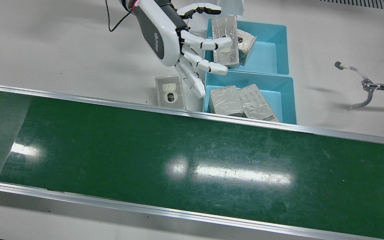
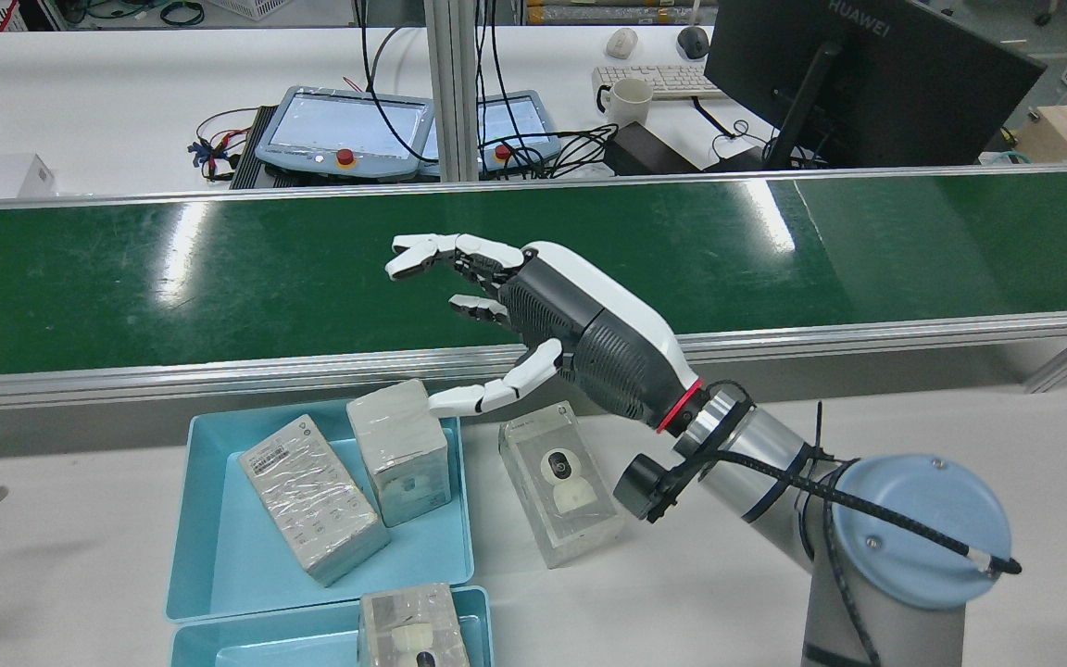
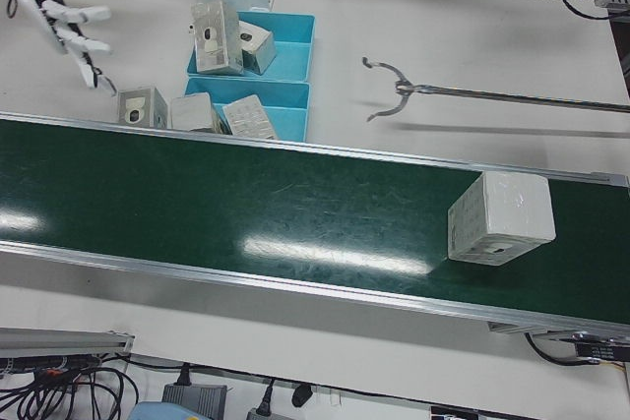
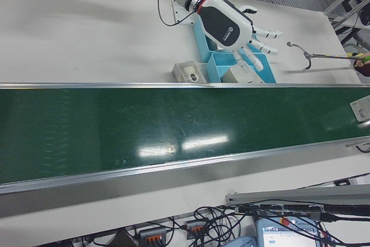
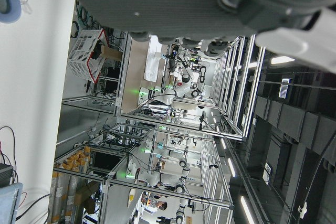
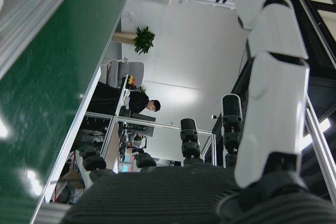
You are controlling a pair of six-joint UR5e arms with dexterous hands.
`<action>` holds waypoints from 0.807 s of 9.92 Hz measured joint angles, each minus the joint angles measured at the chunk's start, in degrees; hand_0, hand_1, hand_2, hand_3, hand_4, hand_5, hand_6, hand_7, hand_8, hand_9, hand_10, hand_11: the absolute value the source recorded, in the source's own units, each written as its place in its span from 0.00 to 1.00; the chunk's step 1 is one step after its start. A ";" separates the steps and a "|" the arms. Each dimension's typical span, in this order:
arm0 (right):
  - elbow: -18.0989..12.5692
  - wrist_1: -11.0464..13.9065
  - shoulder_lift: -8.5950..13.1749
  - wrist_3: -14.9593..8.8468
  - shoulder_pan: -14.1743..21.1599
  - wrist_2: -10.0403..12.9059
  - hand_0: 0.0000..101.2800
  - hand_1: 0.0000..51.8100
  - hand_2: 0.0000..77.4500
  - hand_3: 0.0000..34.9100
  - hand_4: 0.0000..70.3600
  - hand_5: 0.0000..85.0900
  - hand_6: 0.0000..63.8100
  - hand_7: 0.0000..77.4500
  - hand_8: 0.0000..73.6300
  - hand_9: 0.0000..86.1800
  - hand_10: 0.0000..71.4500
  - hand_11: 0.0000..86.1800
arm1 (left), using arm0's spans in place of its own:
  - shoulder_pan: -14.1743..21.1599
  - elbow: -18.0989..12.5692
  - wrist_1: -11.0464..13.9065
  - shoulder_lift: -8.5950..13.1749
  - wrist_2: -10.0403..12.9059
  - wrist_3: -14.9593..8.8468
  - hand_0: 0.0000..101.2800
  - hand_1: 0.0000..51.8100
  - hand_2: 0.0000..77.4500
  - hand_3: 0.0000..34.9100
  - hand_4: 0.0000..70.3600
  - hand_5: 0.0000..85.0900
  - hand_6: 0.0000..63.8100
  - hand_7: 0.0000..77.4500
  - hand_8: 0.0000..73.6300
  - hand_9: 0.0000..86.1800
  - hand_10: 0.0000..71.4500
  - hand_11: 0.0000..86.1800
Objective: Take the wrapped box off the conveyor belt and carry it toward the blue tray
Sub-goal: 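Raise the right hand up and away over the far side of the belt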
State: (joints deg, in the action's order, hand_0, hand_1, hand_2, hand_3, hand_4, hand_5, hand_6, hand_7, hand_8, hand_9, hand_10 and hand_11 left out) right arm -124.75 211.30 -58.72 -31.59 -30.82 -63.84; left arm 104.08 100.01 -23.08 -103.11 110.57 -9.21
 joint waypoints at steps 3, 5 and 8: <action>4.48 2.56 -2.79 7.11 -14.12 -5.06 0.45 0.26 0.30 0.86 0.21 0.28 0.00 0.18 0.00 0.02 0.08 0.08 | 0.00 0.00 0.00 0.00 0.00 0.00 0.00 0.00 0.01 0.00 0.01 0.01 0.01 0.01 0.01 0.00 0.01 0.00; 5.61 3.02 -4.17 9.79 -18.94 -6.28 0.45 0.26 0.30 0.86 0.18 0.26 0.00 0.16 0.00 0.02 0.06 0.08 | 0.00 0.00 0.00 0.00 0.00 0.00 0.00 0.00 0.01 0.00 0.01 0.01 0.01 0.01 0.01 0.00 0.00 0.00; 5.82 5.47 -4.58 11.14 -23.19 -6.76 0.45 0.23 0.12 0.86 0.11 0.21 0.00 0.14 0.00 0.02 0.02 0.04 | 0.00 0.00 0.00 0.00 0.00 0.00 0.00 0.00 0.01 0.00 0.01 0.01 0.01 0.01 0.01 0.01 0.01 0.00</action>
State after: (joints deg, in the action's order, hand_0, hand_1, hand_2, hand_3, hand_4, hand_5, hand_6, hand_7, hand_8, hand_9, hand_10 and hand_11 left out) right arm -118.93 216.78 -63.30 -20.45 -54.01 -70.60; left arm 104.08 100.01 -23.08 -103.11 110.57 -9.21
